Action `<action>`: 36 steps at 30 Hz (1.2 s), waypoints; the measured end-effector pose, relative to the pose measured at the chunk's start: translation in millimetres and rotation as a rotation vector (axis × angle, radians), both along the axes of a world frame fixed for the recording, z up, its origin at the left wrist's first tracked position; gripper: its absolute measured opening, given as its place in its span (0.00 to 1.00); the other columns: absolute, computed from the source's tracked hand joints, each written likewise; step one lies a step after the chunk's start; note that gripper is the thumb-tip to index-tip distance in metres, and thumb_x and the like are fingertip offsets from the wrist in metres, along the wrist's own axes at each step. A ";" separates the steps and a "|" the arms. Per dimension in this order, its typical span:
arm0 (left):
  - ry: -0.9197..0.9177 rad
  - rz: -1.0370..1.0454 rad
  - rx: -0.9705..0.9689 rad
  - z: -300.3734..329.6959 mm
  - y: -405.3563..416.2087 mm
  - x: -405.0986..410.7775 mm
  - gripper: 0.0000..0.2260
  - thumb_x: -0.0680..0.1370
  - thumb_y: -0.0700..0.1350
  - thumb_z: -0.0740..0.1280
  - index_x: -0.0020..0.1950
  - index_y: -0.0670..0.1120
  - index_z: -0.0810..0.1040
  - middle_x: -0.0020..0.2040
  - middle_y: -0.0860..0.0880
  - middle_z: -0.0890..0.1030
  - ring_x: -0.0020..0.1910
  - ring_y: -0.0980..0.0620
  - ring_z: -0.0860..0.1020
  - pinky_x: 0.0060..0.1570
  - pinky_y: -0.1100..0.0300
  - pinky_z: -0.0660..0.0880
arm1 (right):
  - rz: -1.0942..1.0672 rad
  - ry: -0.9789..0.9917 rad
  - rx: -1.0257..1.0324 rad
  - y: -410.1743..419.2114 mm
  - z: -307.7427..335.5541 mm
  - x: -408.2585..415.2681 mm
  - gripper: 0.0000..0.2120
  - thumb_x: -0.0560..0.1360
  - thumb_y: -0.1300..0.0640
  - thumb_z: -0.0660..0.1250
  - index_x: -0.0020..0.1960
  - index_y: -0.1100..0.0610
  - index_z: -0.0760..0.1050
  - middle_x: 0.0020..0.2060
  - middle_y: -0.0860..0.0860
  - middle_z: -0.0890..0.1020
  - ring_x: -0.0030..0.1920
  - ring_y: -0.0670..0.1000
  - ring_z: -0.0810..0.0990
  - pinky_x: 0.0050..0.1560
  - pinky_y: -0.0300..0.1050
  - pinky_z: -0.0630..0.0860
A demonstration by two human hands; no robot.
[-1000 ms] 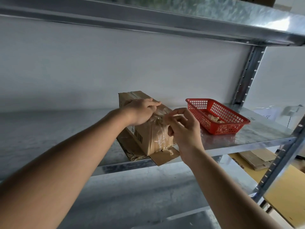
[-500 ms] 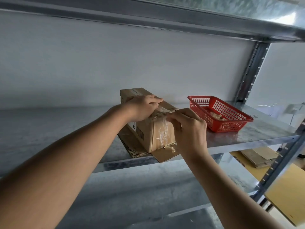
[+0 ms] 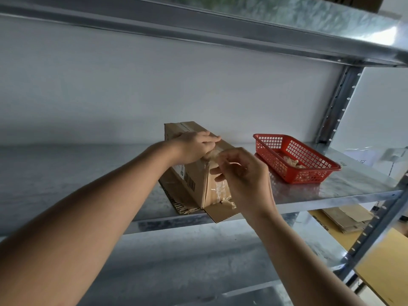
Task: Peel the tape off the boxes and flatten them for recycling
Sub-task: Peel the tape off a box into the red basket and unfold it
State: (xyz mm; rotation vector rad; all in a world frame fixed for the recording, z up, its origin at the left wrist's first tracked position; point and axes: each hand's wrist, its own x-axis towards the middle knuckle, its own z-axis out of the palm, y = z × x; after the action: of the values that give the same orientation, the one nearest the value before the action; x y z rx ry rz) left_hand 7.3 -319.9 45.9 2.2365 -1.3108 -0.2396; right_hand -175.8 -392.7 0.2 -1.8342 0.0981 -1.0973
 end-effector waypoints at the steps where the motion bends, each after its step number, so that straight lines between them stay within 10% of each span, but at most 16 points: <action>1: 0.036 -0.014 -0.003 1.7 1.4 1.2 0.18 0.85 0.57 0.55 0.75 0.67 0.69 0.84 0.57 0.56 0.83 0.53 0.52 0.81 0.47 0.48 | 0.018 -0.023 0.094 -1.5 0.4 -0.9 0.02 0.80 0.63 0.71 0.50 0.59 0.83 0.40 0.51 0.87 0.39 0.51 0.88 0.37 0.41 0.82; 5: 0.179 -0.107 -0.022 6.5 8.2 4.5 0.18 0.88 0.49 0.57 0.77 0.61 0.71 0.84 0.56 0.54 0.83 0.55 0.51 0.77 0.59 0.46 | 0.025 -0.031 0.278 -0.8 -0.6 -0.6 0.04 0.78 0.59 0.75 0.51 0.57 0.85 0.40 0.54 0.88 0.35 0.56 0.87 0.33 0.43 0.82; 15: 0.105 -0.070 -0.017 4.2 5.6 3.3 0.18 0.88 0.51 0.56 0.77 0.63 0.70 0.84 0.56 0.55 0.83 0.53 0.52 0.82 0.47 0.48 | -0.168 0.032 0.263 -8.4 5.1 -1.6 0.18 0.64 0.49 0.85 0.48 0.46 0.79 0.33 0.51 0.86 0.30 0.52 0.82 0.33 0.49 0.79; 20: 0.093 -0.063 -0.025 1.1 4.5 7.9 0.18 0.87 0.52 0.56 0.76 0.64 0.71 0.84 0.57 0.56 0.82 0.55 0.53 0.81 0.51 0.48 | -0.306 0.014 -0.104 -13.7 8.9 -3.0 0.06 0.71 0.56 0.81 0.47 0.49 0.88 0.35 0.41 0.86 0.36 0.41 0.84 0.39 0.32 0.77; 25: 0.057 -0.055 -0.018 0.0 3.1 6.5 0.18 0.87 0.50 0.56 0.76 0.63 0.70 0.84 0.55 0.55 0.83 0.55 0.52 0.82 0.50 0.48 | -0.348 0.126 -0.534 -0.9 13.8 -3.3 0.11 0.77 0.66 0.71 0.53 0.54 0.87 0.50 0.48 0.85 0.43 0.44 0.84 0.46 0.36 0.79; 36: 0.003 -0.031 0.014 0.3 5.4 2.6 0.19 0.87 0.53 0.54 0.77 0.65 0.68 0.84 0.57 0.54 0.83 0.54 0.50 0.82 0.48 0.47 | -0.290 0.165 -0.540 7.7 18.9 4.3 0.12 0.70 0.63 0.80 0.50 0.52 0.88 0.47 0.45 0.79 0.40 0.40 0.75 0.44 0.40 0.77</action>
State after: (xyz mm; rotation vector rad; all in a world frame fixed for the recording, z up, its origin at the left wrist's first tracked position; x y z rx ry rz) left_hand 9.9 -314.5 46.2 2.2276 -1.3474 -0.2649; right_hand -171.5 -385.0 19.1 -2.4541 0.1827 -1.2522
